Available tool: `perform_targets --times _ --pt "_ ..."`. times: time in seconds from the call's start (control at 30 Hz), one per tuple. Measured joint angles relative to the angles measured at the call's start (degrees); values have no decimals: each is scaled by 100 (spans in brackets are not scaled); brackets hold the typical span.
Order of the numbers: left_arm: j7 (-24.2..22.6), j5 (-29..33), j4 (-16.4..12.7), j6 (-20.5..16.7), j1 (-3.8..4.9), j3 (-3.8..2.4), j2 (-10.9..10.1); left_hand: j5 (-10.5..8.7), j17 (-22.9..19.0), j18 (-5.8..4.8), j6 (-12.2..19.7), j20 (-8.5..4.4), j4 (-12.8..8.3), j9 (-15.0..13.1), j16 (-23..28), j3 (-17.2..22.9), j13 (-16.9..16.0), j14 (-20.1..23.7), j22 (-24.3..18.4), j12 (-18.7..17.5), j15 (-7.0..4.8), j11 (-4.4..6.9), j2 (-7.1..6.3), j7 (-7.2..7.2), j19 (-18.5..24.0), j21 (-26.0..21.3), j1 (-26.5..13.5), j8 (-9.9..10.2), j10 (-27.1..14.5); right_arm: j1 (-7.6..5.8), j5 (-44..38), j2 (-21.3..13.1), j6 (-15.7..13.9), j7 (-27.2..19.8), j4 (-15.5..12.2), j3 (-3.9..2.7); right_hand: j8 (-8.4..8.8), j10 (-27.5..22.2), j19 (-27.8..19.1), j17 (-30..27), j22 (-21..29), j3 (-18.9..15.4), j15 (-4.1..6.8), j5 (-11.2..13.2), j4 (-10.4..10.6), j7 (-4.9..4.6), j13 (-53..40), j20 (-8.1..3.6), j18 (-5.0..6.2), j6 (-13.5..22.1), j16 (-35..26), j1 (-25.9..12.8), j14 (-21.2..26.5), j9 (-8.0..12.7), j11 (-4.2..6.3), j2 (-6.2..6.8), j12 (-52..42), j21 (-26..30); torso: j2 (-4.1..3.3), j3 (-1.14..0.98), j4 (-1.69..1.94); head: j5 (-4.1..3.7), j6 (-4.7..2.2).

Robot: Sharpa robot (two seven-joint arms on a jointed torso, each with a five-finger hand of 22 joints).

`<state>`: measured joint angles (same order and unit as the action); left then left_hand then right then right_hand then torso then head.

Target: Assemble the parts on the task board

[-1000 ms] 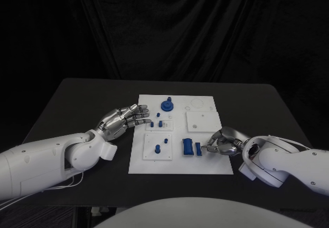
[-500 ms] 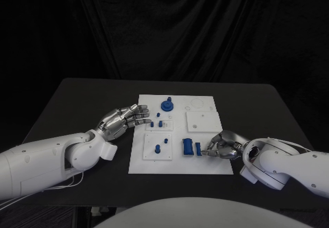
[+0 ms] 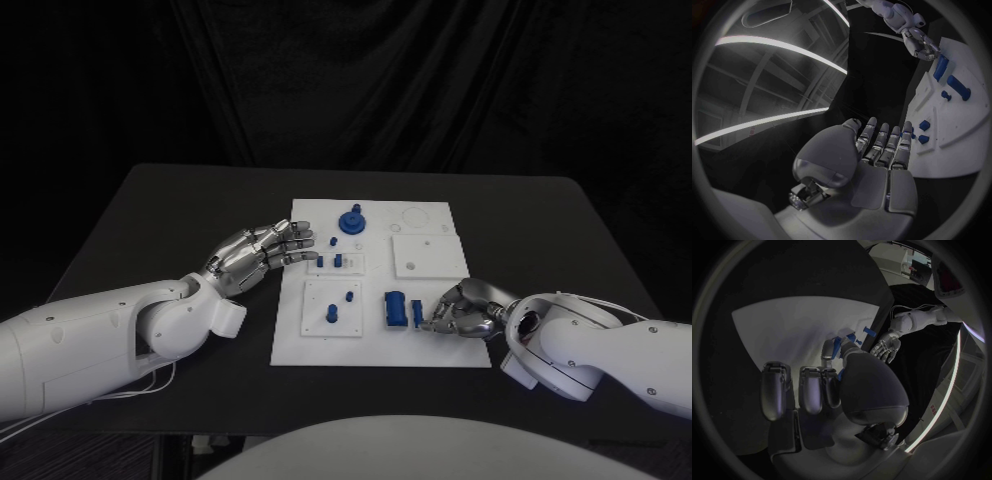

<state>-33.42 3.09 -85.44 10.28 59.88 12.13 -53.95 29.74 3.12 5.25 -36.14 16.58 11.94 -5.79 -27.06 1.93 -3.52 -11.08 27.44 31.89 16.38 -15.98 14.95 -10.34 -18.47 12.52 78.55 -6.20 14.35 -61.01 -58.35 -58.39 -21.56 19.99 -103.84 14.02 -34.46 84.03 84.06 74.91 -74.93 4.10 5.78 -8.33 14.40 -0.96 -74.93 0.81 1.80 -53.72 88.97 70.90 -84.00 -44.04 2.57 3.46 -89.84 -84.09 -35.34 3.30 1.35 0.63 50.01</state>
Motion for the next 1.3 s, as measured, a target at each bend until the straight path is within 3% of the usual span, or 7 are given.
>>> perform_targets --times 0.23,0.57,0.83,1.3 --pt "8 0 -1 7 0 0 -1 0 0 0 0 0 0 0 0 0 0 0 0 0 0 0 0 0 0 0 0 0 0 1 -1 30 -5 0 28 -1 0 0 0 0 0 -14 0 0 14 0 0 0 0 0 0 0 0 -18 0 0 0 0 0 -2 -4 -3 0" --pt "21 0 0 17 -2 0 4 22 8 0 0 0 7 0 0 40 -5 0 0 0 0 0 0 0 0 0 0 0 0 2 -2 78 -2 6 100 -3 -59 0 0 0 1 -22 0 0 55 21 1 0 0 20 -22 36 0 -67 0 -116 0 23 -2 -2 4 -5 0" --pt "31 0 2 27 -2 0 9 22 7 0 0 0 7 0 0 40 -4 0 1 0 0 0 0 0 0 0 0 0 0 2 -2 114 13 9 177 -3 -87 1 0 0 1 61 37 -52 -27 42 2 -41 0 40 -22 214 -3 -104 41 -286 0 23 -1 1 -2 10 0" --pt "37 0 3 35 -5 0 10 22 6 0 0 0 7 0 -23 40 -3 0 1 0 0 0 0 0 0 0 0 0 0 4 -2 143 102 -2 207 -3 -87 0 -1 0 2 89 37 -122 -89 72 2 -41 0 71 -22 421 -3 -118 41 -197 0 45 3 1 0 13 0"
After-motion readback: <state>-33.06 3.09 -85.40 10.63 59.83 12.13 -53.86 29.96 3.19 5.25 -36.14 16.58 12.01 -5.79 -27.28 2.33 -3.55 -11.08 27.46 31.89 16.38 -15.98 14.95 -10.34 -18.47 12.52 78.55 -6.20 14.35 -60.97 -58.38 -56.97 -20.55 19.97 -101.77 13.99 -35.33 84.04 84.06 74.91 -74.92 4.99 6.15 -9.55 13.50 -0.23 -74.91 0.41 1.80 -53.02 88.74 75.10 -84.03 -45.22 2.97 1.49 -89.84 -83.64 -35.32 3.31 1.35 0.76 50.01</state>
